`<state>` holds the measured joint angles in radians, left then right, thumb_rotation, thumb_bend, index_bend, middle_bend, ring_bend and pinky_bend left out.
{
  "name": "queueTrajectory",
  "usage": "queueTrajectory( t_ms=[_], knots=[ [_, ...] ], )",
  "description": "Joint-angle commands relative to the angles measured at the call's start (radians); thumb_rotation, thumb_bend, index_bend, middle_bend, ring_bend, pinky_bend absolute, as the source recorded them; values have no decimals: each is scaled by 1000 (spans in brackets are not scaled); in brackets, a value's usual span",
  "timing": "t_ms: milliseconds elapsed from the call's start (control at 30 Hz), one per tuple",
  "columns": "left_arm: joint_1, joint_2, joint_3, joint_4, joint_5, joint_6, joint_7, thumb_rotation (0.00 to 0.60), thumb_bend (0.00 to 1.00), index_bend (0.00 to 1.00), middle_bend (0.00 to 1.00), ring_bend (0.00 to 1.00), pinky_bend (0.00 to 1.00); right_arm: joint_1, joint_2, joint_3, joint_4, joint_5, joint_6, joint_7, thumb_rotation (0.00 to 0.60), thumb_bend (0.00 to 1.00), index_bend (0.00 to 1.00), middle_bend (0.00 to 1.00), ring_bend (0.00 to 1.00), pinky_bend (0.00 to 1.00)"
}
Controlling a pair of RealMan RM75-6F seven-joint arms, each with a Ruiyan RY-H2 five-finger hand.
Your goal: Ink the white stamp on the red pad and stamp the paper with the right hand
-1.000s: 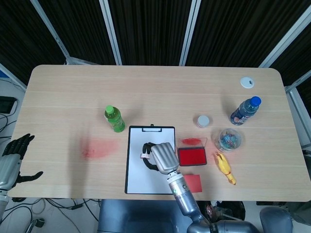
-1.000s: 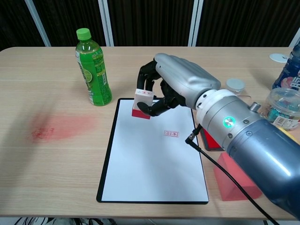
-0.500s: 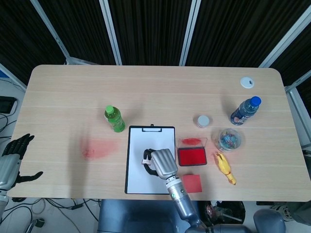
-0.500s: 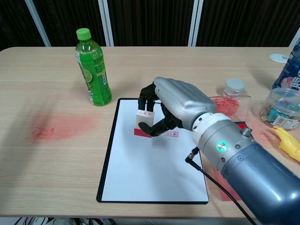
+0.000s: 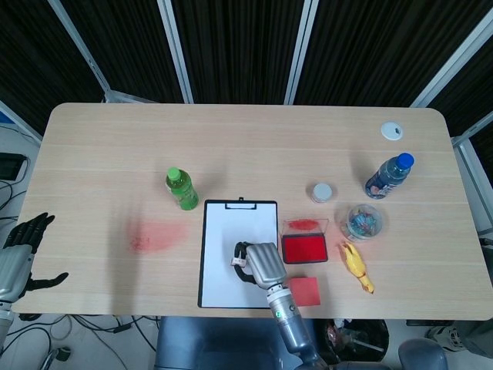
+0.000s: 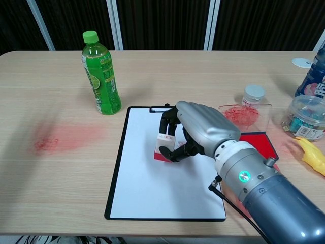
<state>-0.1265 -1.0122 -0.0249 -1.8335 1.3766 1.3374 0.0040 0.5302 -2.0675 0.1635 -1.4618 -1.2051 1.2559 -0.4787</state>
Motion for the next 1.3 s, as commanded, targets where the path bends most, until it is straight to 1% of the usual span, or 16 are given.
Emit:
queueTrajectory(
  t_ms=[33, 300, 667, 1300],
  knots=[
    [0, 0, 0, 0, 0, 0, 0, 600, 12, 0, 0, 0, 0, -12, -23, 3, 21, -4, 18, 22, 600, 646, 868, 750, 827, 916],
    [-1, 0, 0, 0, 0, -2, 0, 600, 13, 0, 0, 0, 0, -31, -76, 0, 92, -33, 48, 64, 600, 646, 868, 750, 827, 916],
    [-2, 0, 0, 0, -1, -4, -2, 600, 13, 0, 0, 0, 0, -46, -109, -1, 158, -45, 43, 80, 600, 646, 868, 750, 827, 916],
    [-5, 4, 0, -6, -10, -11, 2, 600, 13, 0, 0, 0, 0, -62, -132, 2, 192, -50, 18, 61, 600, 646, 868, 750, 827, 916]
  ],
)
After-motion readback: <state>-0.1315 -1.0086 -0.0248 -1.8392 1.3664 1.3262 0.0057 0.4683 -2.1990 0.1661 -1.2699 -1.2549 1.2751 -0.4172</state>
